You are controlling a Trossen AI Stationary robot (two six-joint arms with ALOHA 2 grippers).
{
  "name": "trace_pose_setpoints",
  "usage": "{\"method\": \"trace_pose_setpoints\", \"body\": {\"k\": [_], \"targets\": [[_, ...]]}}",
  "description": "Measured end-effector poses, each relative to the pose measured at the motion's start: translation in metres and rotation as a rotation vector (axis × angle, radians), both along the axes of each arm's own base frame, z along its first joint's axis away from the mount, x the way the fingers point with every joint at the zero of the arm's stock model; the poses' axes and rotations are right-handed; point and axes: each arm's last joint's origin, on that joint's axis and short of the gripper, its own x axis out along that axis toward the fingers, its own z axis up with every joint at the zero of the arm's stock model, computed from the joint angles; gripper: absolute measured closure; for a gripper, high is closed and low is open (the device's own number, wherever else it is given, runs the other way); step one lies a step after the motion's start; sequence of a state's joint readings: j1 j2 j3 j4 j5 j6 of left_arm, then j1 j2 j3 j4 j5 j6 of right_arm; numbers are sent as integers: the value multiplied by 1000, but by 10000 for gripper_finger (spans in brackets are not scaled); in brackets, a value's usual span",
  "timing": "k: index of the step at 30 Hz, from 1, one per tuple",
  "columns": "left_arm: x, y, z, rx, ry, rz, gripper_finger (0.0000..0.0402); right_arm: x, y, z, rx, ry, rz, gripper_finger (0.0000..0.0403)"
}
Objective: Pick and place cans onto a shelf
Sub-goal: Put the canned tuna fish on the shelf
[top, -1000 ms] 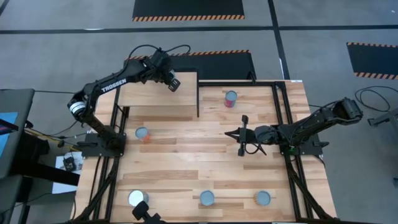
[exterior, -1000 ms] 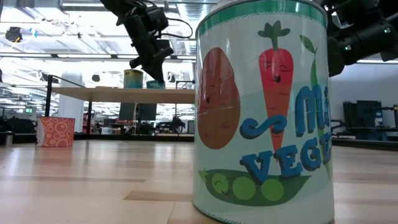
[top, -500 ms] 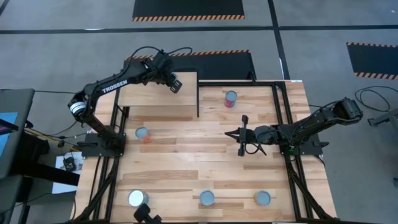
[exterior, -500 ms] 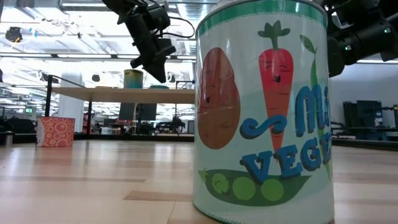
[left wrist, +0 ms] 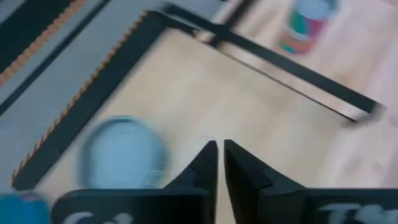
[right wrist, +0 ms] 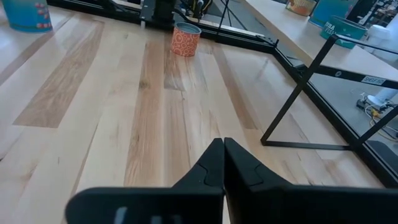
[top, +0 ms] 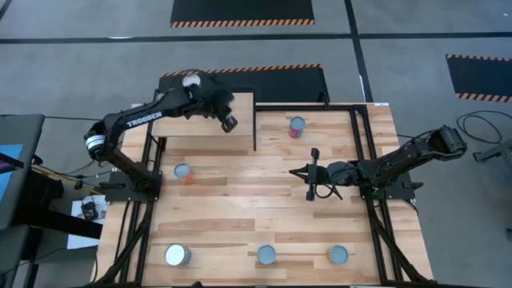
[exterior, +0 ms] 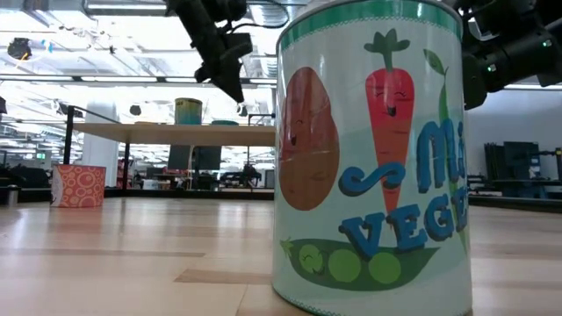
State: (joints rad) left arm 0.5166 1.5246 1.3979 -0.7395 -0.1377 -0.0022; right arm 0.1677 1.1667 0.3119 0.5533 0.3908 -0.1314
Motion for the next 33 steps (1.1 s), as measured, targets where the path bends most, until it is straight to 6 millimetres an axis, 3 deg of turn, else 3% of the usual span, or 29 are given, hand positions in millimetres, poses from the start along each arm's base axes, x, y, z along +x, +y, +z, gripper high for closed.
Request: {"method": "trace_pose_setpoints", "body": {"k": [4,12,28,33], "targets": [[12,-7,-14,2,76,-37,399,0,0,0,1,-2,0,389],[19,17,-42,44,196,94,401,0,1,0,6,1,1,388],[3,42,-41,73,204,203,401,0,0,0,2,1,2,389],[2,39,-39,83,222,175,401,0,0,0,-1,2,2,386]]}}
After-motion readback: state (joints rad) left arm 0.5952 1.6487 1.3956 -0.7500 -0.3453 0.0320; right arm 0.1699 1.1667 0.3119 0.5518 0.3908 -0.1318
